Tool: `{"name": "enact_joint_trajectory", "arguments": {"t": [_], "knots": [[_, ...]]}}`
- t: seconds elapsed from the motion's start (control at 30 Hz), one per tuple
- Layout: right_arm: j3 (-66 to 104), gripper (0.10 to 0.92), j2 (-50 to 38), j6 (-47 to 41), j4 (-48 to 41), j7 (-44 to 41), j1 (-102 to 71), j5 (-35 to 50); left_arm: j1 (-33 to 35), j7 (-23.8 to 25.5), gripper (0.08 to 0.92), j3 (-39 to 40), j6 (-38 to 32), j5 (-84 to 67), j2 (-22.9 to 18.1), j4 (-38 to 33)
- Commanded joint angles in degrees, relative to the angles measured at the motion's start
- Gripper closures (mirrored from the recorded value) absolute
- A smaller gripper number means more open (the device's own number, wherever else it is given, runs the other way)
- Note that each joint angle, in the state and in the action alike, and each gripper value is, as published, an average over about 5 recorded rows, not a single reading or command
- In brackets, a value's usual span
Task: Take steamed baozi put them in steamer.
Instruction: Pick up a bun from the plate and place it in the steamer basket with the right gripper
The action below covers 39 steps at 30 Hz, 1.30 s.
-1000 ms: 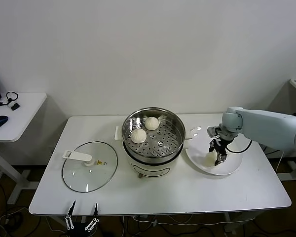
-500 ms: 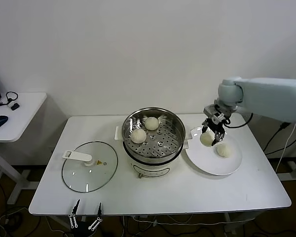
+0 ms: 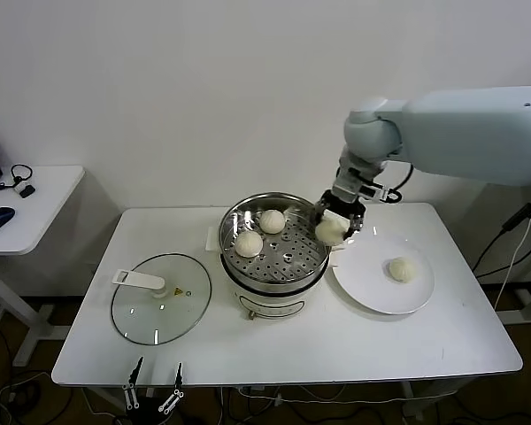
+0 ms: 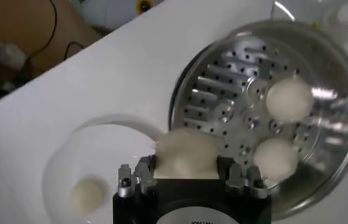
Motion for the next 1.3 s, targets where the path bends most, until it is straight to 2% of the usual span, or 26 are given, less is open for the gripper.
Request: {"name": "enact_joint_trajectory", "arguments": {"t": [0.03, 0.33, 0.6, 0.87, 1.17, 1.3], "knots": [[6.96, 0.372, 6.46, 6.73, 1.96, 3.58, -5.62, -10.32, 0.11, -0.04, 0.177, -0.08, -0.02, -0.13, -0.09, -0.25], [8.21, 0.372, 9.47, 3.69, -2.05, 4.51, -14.68, -12.84, -0.07, -0.05, 0.177, -0.22, 0.01, -0.29, -0.16, -0.18], [9.03, 0.372, 11.90, 4.14, -7.59, 4.40, -18.94, -13.99, -0.74, -0.05, 0.177, -0.26, 0.01, -0.40, -0.19, 0.56], [8.86, 0.365, 12.67, 5.50, -9.20, 2.37, -19.42, -13.40, -1.19, 0.01, 0.177, -0.34, 0.19, -0.78, -0.13, 0.79], [8.57, 0.328, 13.07, 6.27, -9.43, 1.98, -19.26, -12.57, -1.53, 0.04, 0.177, -0.42, 0.09, -1.18, 0.05, 1.17], [8.07, 0.262, 13.02, 6.79, -9.13, 1.72, -18.06, -11.55, -1.43, 0.07, 0.177, -0.36, 0.05, -1.17, 0.04, 1.05]]}}
